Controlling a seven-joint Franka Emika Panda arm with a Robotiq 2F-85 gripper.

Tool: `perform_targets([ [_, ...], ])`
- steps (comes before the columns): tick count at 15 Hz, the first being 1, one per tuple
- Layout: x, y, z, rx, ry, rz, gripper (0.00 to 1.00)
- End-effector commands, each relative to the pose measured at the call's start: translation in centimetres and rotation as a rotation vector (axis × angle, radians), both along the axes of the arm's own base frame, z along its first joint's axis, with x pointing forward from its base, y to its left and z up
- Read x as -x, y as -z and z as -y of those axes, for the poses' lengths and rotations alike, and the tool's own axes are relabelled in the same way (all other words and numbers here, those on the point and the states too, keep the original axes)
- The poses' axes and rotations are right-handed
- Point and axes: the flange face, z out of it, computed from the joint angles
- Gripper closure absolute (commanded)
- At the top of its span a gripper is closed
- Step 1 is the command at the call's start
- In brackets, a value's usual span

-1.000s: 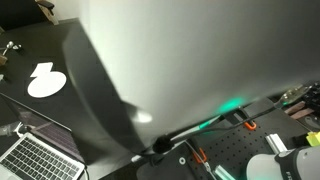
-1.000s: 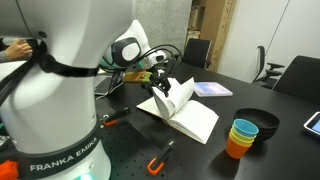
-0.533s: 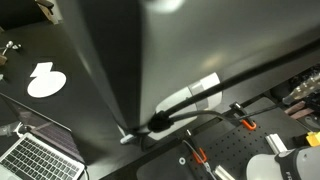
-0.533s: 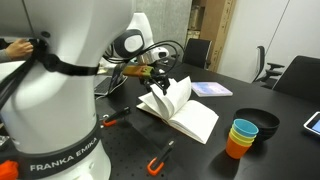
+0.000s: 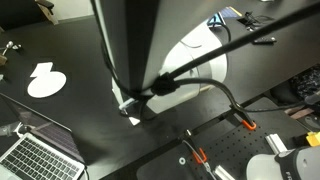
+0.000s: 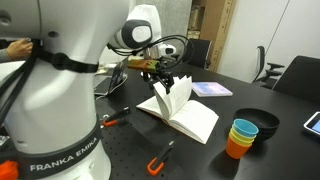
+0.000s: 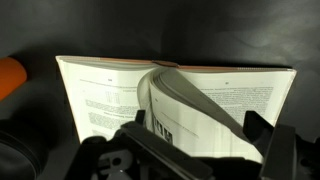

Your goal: Open the book, then flip some pages

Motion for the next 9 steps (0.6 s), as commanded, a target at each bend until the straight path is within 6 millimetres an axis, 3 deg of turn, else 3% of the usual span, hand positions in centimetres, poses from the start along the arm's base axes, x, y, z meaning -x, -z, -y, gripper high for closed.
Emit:
perform_targets([
  [1,-0.4,-1.4,-0.1,-0.035,-0.021,-0.078,0.0],
  [9,-1.2,-3.3,-1.1,-0.032,-0.026,-0.15,0.0],
])
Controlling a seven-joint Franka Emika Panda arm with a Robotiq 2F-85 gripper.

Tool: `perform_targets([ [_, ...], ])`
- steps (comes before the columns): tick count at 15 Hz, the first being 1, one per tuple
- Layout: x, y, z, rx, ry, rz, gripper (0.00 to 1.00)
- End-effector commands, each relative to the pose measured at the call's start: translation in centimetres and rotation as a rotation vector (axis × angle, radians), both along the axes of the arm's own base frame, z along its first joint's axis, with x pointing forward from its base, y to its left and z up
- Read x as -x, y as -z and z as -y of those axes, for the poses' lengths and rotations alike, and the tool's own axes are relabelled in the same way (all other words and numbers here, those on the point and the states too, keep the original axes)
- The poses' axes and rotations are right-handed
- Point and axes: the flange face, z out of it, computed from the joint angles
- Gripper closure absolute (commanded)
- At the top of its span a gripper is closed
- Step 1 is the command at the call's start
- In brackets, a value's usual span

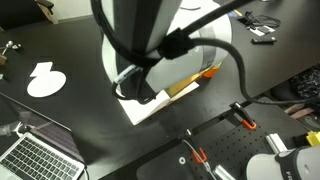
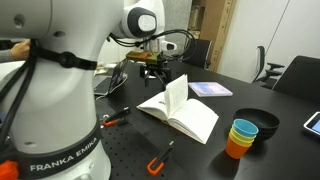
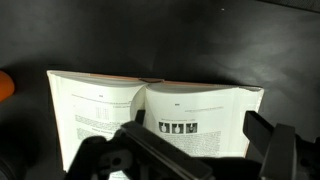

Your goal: Open the book, then flip some pages

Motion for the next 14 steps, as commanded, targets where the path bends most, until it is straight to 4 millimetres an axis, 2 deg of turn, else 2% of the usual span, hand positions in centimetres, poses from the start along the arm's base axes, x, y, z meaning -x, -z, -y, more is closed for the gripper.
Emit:
perform_targets([
  [1,-1.3,-1.6,-0.5,-0.003,0.019,-0.005,0.0],
  [6,-3.5,-2.9,0.7,0.004,0.097,-0.001,0.0],
  [14,-4.8,-3.1,2.8,0.1,0.172,-0.011,0.0],
])
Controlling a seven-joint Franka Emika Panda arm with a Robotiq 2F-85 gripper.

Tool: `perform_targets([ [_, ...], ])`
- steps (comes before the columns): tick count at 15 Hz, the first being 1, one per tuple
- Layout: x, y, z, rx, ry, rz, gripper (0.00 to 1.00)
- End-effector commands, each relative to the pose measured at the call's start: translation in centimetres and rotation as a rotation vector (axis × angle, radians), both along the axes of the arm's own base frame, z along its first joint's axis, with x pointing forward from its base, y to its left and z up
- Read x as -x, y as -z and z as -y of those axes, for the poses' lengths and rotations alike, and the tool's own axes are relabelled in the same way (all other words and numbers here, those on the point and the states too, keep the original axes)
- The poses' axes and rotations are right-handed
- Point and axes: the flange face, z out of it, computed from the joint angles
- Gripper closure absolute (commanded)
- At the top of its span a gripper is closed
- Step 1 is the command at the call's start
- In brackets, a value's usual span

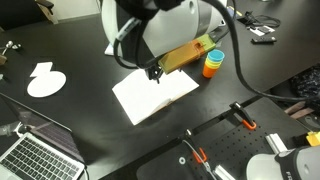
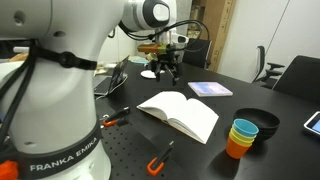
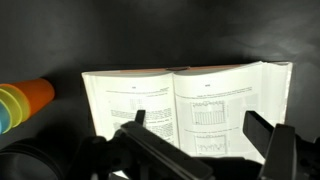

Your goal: Open the book, then flip some pages

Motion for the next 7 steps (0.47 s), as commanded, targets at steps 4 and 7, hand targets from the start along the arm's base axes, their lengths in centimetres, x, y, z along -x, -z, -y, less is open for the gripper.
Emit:
perform_targets([
  [4,-1.4,-0.5,1.2,0.079,0.051,-0.005,0.0],
  [7,-0.8,-0.1,1.5,0.072,0.046,-0.023,0.0],
])
